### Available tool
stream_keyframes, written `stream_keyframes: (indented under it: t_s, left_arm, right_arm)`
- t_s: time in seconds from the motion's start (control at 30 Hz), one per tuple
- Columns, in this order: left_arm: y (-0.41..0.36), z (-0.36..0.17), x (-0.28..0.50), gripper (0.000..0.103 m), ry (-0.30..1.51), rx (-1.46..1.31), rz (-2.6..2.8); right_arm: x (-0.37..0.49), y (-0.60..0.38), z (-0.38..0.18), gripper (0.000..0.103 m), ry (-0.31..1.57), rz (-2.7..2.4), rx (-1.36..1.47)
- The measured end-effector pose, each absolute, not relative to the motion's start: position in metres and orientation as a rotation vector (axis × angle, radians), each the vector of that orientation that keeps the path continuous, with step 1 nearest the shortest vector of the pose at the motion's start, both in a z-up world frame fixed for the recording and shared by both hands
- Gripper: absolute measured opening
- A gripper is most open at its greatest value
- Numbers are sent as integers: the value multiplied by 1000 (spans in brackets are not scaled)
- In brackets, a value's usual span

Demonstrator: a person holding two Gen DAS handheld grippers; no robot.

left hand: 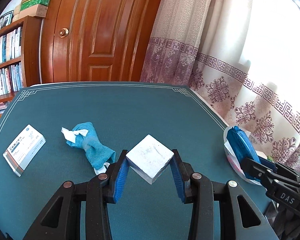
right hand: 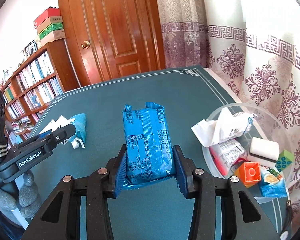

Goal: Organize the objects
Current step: 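Carry the blue packet with the right tool into the bowl, then open the right tool to release the blue packet into the bowl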

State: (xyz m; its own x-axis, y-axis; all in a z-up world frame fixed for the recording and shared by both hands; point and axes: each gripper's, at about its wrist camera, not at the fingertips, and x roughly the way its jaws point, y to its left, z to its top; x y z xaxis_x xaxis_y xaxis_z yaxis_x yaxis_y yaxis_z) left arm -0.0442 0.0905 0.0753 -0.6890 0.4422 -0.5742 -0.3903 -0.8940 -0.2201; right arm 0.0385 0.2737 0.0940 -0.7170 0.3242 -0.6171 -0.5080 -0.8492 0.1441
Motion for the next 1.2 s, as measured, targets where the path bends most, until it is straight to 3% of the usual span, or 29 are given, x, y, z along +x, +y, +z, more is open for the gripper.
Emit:
stream_keyframes:
  t_s: [0.77, 1.2]
  left_arm:
    - [124, 72, -19, 44, -20, -870, 2422]
    - [131, 68, -17, 44, 6, -883, 2405]
  right_arm:
    - [110, 361, 94, 45, 503, 2230, -703]
    - [101, 417, 77, 45, 491, 2060, -754]
